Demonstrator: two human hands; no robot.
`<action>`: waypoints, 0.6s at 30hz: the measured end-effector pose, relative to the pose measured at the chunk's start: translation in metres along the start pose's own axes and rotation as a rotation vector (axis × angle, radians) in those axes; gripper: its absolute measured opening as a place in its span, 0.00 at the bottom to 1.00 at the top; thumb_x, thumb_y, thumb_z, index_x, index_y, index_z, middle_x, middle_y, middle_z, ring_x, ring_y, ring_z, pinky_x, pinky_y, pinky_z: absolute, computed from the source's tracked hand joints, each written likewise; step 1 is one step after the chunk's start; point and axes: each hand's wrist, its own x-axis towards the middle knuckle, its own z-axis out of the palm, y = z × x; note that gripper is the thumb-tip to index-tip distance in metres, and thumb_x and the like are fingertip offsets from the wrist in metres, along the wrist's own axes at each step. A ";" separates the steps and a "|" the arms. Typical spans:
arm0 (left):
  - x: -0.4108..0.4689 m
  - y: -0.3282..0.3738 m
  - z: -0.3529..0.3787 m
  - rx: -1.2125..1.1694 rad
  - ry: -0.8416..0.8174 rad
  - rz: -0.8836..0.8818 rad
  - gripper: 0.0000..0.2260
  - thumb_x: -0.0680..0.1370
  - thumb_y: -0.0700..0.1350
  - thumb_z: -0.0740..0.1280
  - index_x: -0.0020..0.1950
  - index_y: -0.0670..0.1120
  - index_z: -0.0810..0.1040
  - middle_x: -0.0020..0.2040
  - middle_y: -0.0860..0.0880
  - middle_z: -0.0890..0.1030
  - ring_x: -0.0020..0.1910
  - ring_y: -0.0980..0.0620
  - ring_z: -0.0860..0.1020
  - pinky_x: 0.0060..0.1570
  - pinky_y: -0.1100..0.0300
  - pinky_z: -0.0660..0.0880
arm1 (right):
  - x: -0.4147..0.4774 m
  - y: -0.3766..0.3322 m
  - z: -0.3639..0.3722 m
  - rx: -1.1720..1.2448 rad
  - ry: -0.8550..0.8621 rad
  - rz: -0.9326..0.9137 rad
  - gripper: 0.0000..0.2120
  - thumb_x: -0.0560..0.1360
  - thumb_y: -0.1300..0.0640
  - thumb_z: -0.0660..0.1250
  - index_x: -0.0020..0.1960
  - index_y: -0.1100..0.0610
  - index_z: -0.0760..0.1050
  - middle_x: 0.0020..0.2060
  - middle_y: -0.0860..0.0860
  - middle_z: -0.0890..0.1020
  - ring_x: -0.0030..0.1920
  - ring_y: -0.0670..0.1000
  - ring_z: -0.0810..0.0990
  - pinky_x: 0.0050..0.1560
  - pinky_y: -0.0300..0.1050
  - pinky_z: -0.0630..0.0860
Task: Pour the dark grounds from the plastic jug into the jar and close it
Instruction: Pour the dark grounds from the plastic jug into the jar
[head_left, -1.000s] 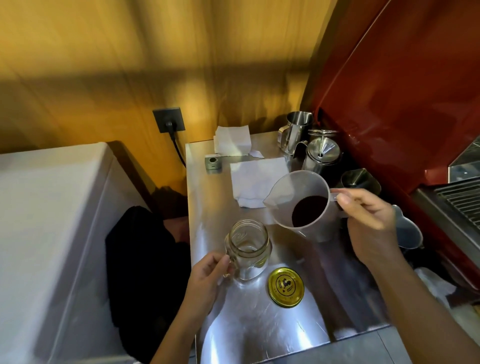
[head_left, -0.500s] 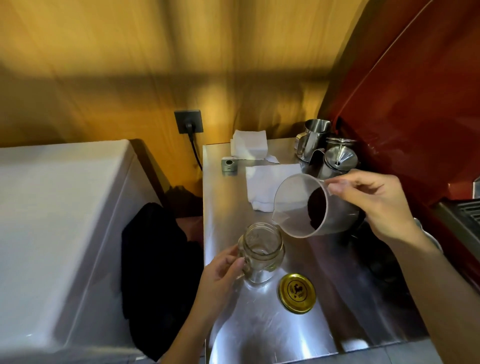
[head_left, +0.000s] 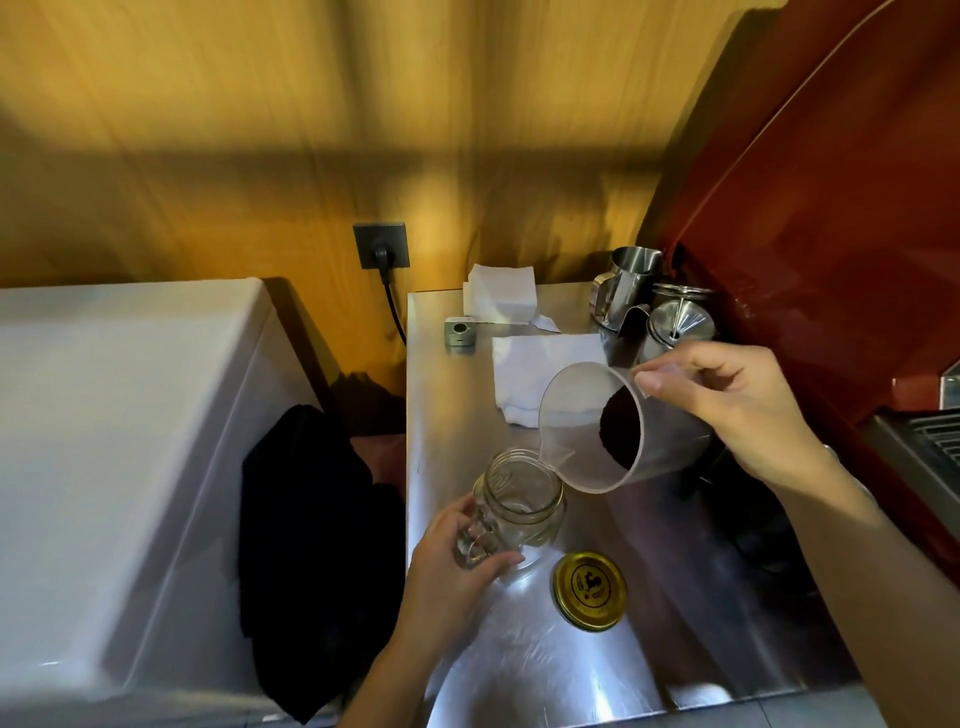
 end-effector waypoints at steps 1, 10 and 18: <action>0.000 0.001 0.000 0.011 0.001 0.004 0.19 0.62 0.48 0.79 0.49 0.54 0.77 0.57 0.56 0.78 0.53 0.61 0.76 0.49 0.69 0.73 | 0.001 -0.001 0.000 -0.004 -0.005 0.007 0.04 0.66 0.54 0.70 0.40 0.52 0.82 0.34 0.46 0.84 0.37 0.46 0.81 0.39 0.32 0.75; -0.003 0.003 0.002 -0.054 -0.002 -0.071 0.28 0.63 0.45 0.79 0.61 0.50 0.75 0.54 0.54 0.81 0.51 0.59 0.79 0.50 0.66 0.75 | 0.019 -0.021 0.008 -0.181 -0.110 -0.048 0.11 0.64 0.50 0.70 0.37 0.57 0.81 0.32 0.54 0.82 0.34 0.50 0.78 0.36 0.34 0.71; -0.004 0.011 0.003 -0.038 0.010 -0.058 0.25 0.63 0.45 0.79 0.57 0.56 0.75 0.54 0.55 0.80 0.53 0.56 0.77 0.53 0.61 0.76 | 0.029 -0.031 0.019 -0.370 -0.193 -0.100 0.02 0.66 0.61 0.74 0.38 0.58 0.81 0.29 0.46 0.76 0.30 0.41 0.71 0.31 0.31 0.64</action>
